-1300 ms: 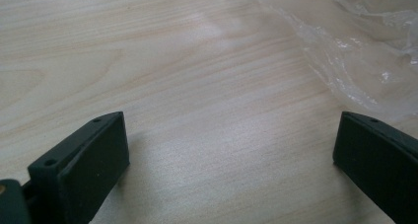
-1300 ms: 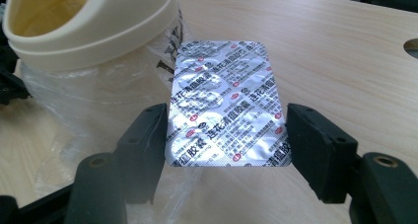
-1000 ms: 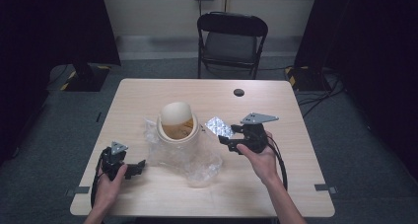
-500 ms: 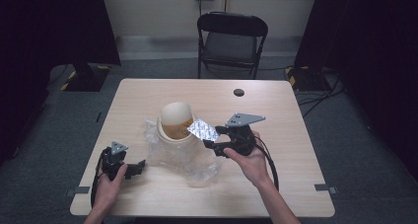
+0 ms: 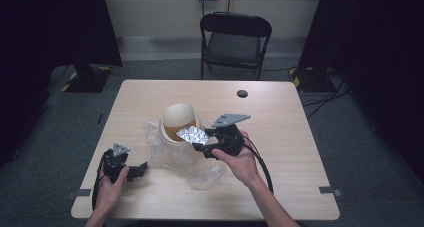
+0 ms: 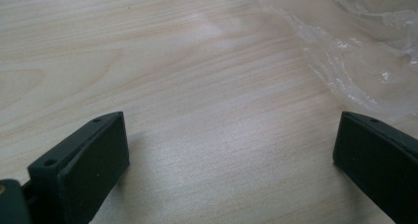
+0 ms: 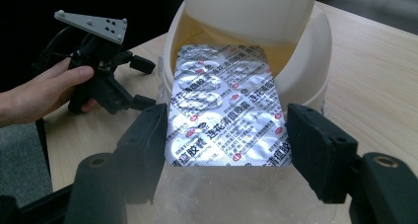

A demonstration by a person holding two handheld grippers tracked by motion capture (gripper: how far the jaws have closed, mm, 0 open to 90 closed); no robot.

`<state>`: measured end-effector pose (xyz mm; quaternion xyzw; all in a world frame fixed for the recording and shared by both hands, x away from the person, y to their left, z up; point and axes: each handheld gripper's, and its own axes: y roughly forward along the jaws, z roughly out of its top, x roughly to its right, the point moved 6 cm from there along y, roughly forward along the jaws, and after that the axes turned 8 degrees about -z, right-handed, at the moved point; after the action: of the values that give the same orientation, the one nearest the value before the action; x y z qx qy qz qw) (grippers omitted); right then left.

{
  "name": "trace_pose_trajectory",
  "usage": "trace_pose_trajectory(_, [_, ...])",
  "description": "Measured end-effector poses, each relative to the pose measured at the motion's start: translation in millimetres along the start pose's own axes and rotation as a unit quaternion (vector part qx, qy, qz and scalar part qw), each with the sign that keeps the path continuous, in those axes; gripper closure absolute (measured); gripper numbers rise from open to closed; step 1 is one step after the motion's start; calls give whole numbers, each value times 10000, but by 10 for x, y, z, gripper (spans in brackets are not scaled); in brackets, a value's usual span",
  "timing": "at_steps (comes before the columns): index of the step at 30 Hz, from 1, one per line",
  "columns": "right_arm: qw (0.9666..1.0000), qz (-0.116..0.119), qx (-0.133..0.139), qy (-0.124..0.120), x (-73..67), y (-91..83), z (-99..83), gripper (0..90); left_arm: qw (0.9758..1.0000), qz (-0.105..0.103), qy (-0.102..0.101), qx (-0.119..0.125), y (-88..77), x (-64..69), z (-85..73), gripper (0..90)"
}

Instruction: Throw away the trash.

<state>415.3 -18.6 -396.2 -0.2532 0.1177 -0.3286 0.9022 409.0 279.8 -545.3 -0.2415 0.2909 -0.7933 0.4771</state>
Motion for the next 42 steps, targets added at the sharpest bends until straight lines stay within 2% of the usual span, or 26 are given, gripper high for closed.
trace_pose_trajectory(9, [9999,-76,-63,-48,-23,82,144,342,10000,0,0,-1,0,0,0,0])
trace_pose_trajectory(18, [9999,-116,-39,110,7,189,222,342,10000,-1,1,0,0,0,0,0])
trace_pose_trajectory(23, [9998,-173,-74,95,-21,253,276,343,10000,-2,0,0,0,0,0,0])
trace_pose_trajectory(32, [9996,-228,-24,150,5,257,286,339,10000,-1,1,0,0,0,0,0])
trace_pose_trajectory(35, [9992,-367,-5,138,17,277,287,280,10000,-1,-1,0,0,0,0,0])
trace_pose_trajectory(42, [9987,-424,-27,271,98,302,281,261,10000,-1,0,0,0,0,0,0])
